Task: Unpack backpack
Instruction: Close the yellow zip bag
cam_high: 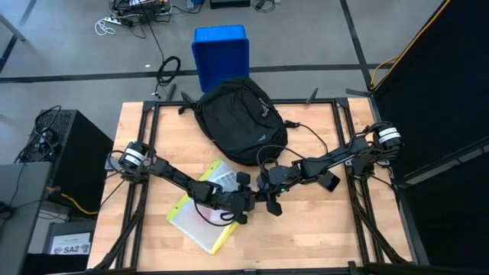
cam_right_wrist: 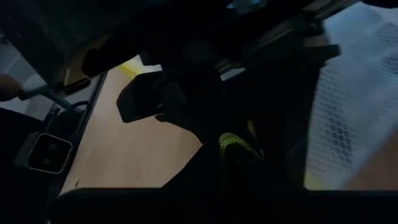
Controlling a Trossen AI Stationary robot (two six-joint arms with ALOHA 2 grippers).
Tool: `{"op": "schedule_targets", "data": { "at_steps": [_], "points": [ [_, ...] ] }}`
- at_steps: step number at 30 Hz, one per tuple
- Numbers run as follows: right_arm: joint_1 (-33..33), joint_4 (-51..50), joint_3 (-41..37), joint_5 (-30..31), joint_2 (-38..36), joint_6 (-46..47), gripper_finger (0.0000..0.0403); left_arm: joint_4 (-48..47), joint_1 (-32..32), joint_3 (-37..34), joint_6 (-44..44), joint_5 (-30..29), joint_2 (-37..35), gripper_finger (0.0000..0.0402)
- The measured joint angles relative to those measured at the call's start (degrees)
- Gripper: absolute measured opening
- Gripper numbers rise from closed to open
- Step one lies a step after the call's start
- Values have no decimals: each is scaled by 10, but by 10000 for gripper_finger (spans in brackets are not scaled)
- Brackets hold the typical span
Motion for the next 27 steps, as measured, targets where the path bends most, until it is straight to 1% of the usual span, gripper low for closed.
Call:
{"op": "schedule_targets", "data": {
  "at_steps": [3, 6, 13, 16, 20, 22, 25, 27],
  "points": [
    [0, -2, 0, 1, 0, 6, 0, 7, 0, -1, 0, 14, 0, 27],
    [0, -3, 0, -1, 0, 6, 0, 16, 0, -1, 0, 28, 0, 15],
    [0, -3, 0, 0, 0, -12, 0, 13, -2, -1, 15, 32, 0, 2],
    [1, -3, 0, -3, 0, -31, 0, 10, -2, -1, 15, 34, 0, 1],
    [1, -3, 0, -3, 0, -30, 3, 9, -2, -1, 14, 35, 0, 0],
    [1, -3, 0, -8, 0, -40, 9, 8, -2, -1, 13, 40, 0, 0],
    [0, -2, 0, -39, -1, -60, 25, 9, -2, 0, 13, 47, 0, 0],
    [0, -4, 0, -48, -4, -60, 38, 9, -2, 0, 12, 47, 0, 0]
  ]
}}
